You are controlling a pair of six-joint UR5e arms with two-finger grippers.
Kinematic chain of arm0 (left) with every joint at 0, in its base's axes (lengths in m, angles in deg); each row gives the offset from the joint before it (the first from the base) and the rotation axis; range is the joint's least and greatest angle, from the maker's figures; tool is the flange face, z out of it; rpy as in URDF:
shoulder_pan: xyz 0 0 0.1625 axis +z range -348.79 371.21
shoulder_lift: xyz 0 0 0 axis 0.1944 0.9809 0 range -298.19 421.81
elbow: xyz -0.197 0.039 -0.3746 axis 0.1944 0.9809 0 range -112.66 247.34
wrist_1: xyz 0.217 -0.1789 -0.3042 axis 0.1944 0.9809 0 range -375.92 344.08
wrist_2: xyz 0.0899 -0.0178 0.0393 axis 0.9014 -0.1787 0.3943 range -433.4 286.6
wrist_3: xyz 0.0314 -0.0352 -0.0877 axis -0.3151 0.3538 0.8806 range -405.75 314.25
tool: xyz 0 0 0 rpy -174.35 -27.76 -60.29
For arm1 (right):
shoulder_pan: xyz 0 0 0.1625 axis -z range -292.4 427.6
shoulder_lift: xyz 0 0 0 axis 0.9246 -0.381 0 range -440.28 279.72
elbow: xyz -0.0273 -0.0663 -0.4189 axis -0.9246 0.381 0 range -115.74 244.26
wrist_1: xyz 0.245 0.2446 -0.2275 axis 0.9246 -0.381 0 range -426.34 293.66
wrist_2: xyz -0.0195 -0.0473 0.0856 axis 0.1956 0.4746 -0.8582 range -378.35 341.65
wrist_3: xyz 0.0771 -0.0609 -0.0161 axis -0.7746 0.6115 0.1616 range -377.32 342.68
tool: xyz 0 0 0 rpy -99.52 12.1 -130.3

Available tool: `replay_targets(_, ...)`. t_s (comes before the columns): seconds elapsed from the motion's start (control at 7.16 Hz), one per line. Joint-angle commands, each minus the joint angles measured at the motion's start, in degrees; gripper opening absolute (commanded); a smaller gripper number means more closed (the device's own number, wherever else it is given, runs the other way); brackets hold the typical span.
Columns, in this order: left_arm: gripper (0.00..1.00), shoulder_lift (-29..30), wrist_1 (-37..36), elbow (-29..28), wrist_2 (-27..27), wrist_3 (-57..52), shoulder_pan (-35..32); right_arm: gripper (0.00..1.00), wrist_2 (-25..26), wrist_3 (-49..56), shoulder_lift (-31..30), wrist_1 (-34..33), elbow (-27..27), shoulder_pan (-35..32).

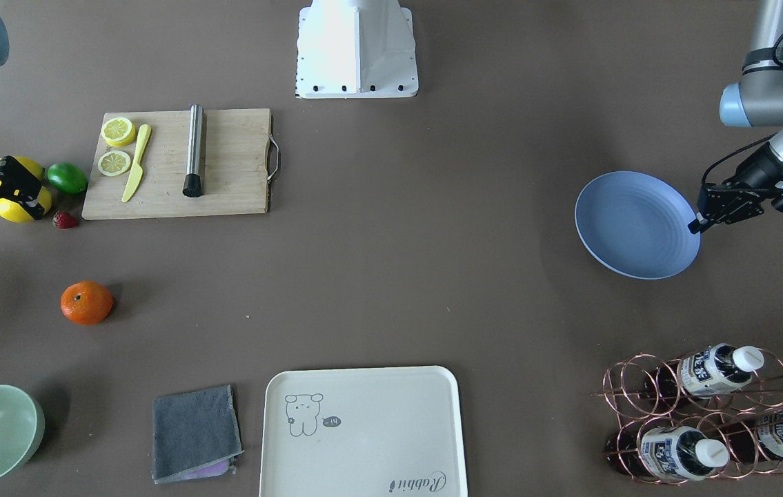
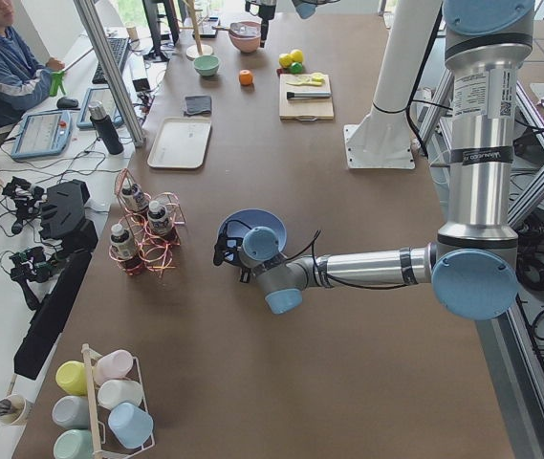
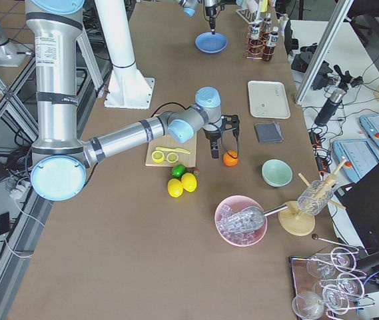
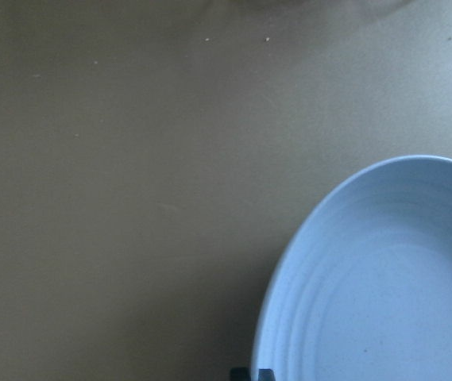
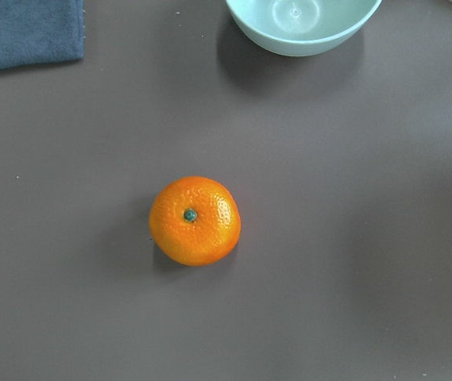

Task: Pick orange to plate
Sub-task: 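Push the blue plate to center with left gripper while right moves above orange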

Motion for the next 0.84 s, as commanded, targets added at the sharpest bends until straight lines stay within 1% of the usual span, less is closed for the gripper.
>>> replay_targets(0.0, 0.0, 6.63, -0.73, 3.18, 1.57, 12.88, 4.9, 1.0, -0.01, -0.07, 0.17, -0.07, 0.07, 0.19)
replay_targets(0.14, 0.0, 10.06, -4.13, 3.44, 7.07, 13.07, 8.43, 1.0, -0.1, -0.07, 0.25, 0.02, 0.07, 0.28)
replay_targets(0.28, 0.0, 15.05, -11.99, 4.23, 9.04, 12.98, 10.21, 1.0, -0.1, -0.07, 0.26, 0.02, 0.07, 0.28)
replay_targets(0.56, 0.0, 24.1, -25.19, 4.67, 16.49, 13.07, 16.69, 1.0, -0.1, -0.16, 0.26, 0.02, 0.07, 0.37)
replay_targets(0.7, 0.0, 28.33, -30.39, 4.93, 17.92, 14.46, 18.12, 1.0, -0.1, -0.16, 0.26, 0.02, 0.16, 0.37)
